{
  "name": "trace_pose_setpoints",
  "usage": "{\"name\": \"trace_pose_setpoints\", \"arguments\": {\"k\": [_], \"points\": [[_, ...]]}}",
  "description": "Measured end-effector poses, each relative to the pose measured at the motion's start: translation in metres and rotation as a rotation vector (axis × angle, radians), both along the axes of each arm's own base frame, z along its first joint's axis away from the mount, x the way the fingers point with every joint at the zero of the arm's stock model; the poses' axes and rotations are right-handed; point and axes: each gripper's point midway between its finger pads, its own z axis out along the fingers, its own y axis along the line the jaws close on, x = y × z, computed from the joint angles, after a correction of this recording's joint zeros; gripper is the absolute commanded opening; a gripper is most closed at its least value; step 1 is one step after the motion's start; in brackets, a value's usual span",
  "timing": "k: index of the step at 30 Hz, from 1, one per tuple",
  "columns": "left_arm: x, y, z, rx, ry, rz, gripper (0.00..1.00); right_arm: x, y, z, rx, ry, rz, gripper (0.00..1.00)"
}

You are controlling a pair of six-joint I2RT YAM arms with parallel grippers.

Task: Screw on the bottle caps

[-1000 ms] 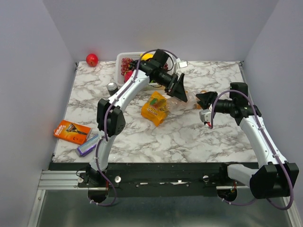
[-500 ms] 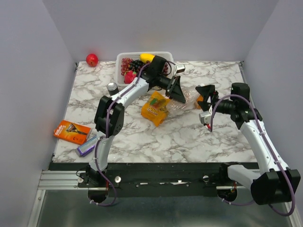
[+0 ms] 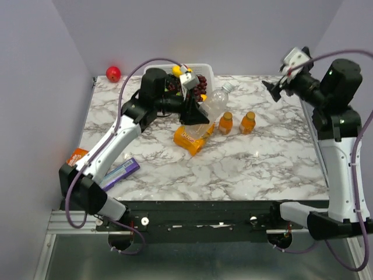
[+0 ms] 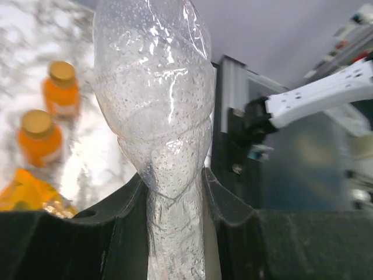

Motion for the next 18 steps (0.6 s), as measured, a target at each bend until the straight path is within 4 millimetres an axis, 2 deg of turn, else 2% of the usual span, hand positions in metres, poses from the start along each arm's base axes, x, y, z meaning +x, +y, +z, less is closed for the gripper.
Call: {"name": "trace_pose_setpoints", "arguments": {"k": [2, 3, 5, 7, 9, 12, 15, 18], "points": [[-0.019, 0.005, -0.007, 0.013, -0.125, 0.042, 0.14, 0.003, 0.012, 0.02, 0.221, 0.114, 0.015, 1.0], [-0.025, 0.003, -0.01, 0.014, -0.203, 0.06, 0.14, 0.002, 0.025, 0.02, 0.356, 0.207, 0.059, 1.0], [-0.025, -0.002, -0.017, 0.022, -0.288, 0.1, 0.14, -0.008, 0.049, -0.002, 0.549, 0.418, 0.135, 1.0], [-0.016, -0.005, -0.025, 0.038, -0.33, 0.154, 0.14, -0.016, 0.069, -0.028, 0.67, 0.624, 0.186, 1.0], [0.001, -0.005, -0.033, 0.064, -0.35, 0.225, 0.14, -0.022, 0.083, -0.044, 0.741, 0.781, 0.225, 1.0], [0.017, -0.005, -0.036, 0.077, -0.367, 0.291, 0.14, -0.028, 0.095, -0.052, 0.807, 0.895, 0.278, 1.0], [0.026, -0.006, -0.033, 0.065, -0.375, 0.33, 0.14, -0.034, 0.102, -0.048, 0.852, 0.931, 0.339, 1.0], [0.026, -0.012, -0.031, 0.053, -0.379, 0.336, 0.14, -0.034, 0.106, -0.042, 0.877, 0.93, 0.378, 1.0]]}}
